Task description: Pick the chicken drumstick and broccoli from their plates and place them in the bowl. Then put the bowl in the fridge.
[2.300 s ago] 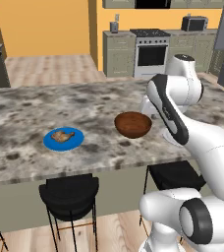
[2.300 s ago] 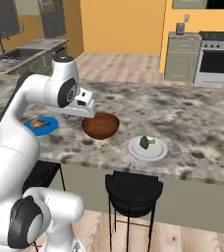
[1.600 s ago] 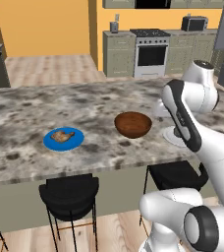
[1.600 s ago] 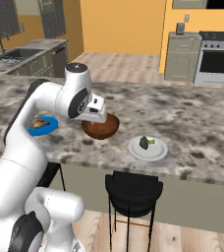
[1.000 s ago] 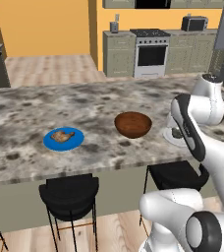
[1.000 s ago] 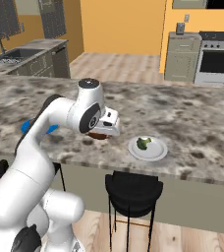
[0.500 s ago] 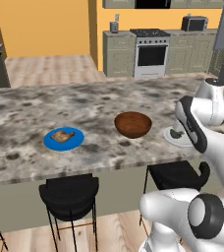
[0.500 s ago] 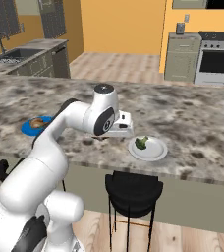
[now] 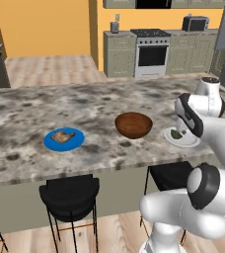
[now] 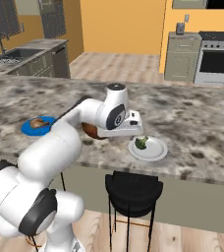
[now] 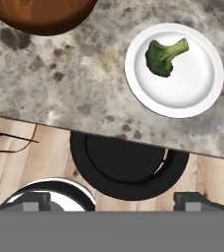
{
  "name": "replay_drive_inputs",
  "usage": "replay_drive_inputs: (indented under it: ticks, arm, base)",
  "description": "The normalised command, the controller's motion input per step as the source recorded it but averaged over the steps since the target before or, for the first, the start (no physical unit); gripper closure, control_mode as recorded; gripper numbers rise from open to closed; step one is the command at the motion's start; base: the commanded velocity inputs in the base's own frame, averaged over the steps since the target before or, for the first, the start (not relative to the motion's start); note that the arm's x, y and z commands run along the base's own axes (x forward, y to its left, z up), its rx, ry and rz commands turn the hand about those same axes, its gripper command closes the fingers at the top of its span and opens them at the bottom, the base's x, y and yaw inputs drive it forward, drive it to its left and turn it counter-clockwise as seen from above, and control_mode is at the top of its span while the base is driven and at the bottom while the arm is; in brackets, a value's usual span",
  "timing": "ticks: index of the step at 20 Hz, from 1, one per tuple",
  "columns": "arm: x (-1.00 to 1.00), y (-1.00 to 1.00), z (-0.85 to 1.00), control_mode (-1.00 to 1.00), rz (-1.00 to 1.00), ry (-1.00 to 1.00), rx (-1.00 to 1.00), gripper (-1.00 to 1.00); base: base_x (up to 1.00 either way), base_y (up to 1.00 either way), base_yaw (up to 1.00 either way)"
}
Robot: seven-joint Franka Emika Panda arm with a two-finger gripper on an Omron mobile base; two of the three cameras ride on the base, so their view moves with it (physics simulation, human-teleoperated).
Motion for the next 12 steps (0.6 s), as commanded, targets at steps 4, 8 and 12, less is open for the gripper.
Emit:
replay_drive_inputs:
  ticks: [4,8,12]
  arm:
    - [0.41,0.00,-0.11,-1.00,0.08,0.00,0.00,-1.00]
    - [0.34,-0.04,-0.19,-1.00,0.05,0.00,-0.03,-1.00]
    - [0.23,-0.03,-0.31,-1.00,0.07,0.00,-0.11,-1.00]
  base:
    - [0.00,0.00,0.00]
    - [0.00,0.00,0.00]
    - [0.00,0.00,0.00]
